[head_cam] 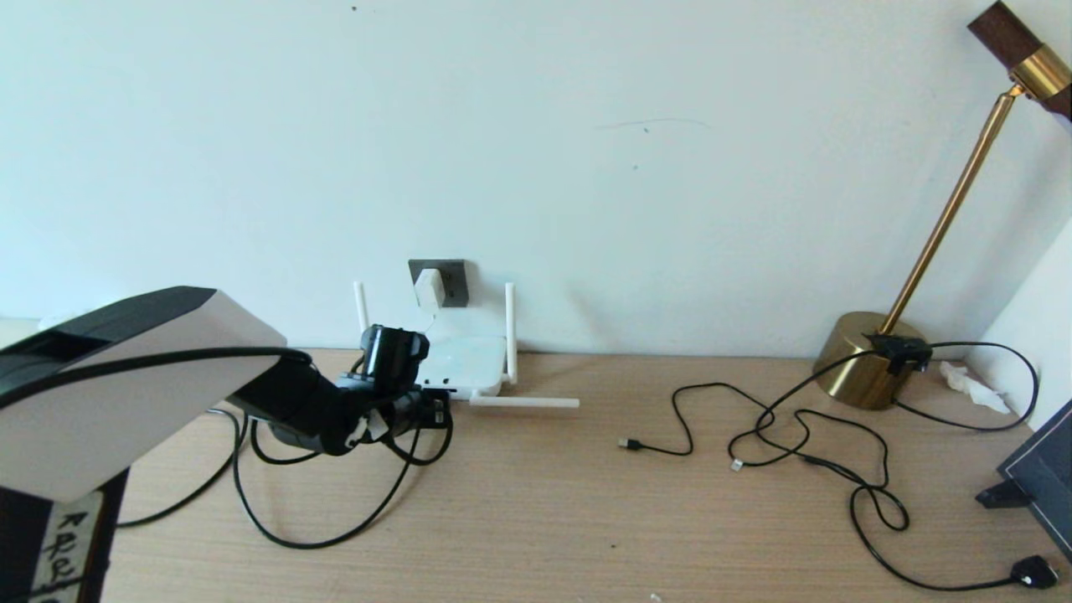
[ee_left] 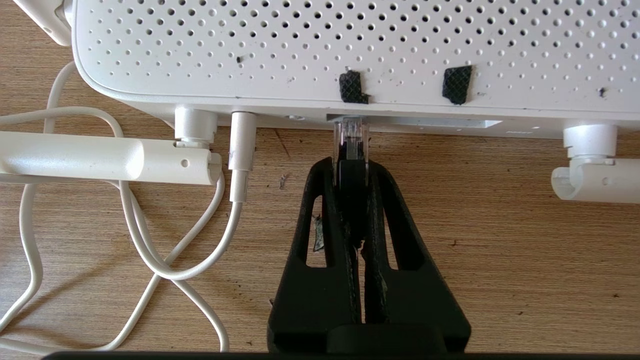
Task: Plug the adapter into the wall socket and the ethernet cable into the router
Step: Plug cable into router interface
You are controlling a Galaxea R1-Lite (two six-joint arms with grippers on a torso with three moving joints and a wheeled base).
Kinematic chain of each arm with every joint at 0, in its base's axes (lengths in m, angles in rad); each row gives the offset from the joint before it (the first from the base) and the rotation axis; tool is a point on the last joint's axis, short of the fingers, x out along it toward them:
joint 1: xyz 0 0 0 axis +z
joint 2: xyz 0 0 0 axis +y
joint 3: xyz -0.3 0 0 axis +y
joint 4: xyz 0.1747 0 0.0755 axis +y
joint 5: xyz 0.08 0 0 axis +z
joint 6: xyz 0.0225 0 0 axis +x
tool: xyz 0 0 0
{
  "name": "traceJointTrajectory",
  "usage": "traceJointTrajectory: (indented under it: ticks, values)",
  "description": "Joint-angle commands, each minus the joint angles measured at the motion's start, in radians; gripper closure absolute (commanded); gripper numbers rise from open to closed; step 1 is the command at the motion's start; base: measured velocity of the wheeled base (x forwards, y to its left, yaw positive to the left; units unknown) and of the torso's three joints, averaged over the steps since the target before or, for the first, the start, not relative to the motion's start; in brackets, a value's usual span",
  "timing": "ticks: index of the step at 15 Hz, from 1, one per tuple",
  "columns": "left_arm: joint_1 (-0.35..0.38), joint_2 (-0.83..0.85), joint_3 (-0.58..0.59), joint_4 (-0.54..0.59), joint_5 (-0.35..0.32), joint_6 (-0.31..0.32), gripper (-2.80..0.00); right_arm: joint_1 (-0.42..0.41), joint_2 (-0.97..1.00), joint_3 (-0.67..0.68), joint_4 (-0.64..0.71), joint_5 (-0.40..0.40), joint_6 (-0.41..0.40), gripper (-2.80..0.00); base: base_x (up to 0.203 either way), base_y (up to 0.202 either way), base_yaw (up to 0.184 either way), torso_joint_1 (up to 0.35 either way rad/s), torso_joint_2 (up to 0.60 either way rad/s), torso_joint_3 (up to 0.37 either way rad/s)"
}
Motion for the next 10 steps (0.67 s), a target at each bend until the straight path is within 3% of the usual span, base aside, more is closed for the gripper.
traceJointTrajectory:
  ticks: [1,10]
  values:
    - [0.0,0.0,-0.003,-0.002,0.002,-0.001,0.0,0.0,0.001,0.0,0.0,0.0,0.0,-2.8,0.0,0.0,0.0,0.0,0.0,0.0]
    - [0.009,0.0,-0.02,0.001,0.002,-0.001,0.0,0.0,0.001,0.001,-0.002,0.0,0.006,-2.8,0.0,0.0,0.0,0.0,0.0,0.0]
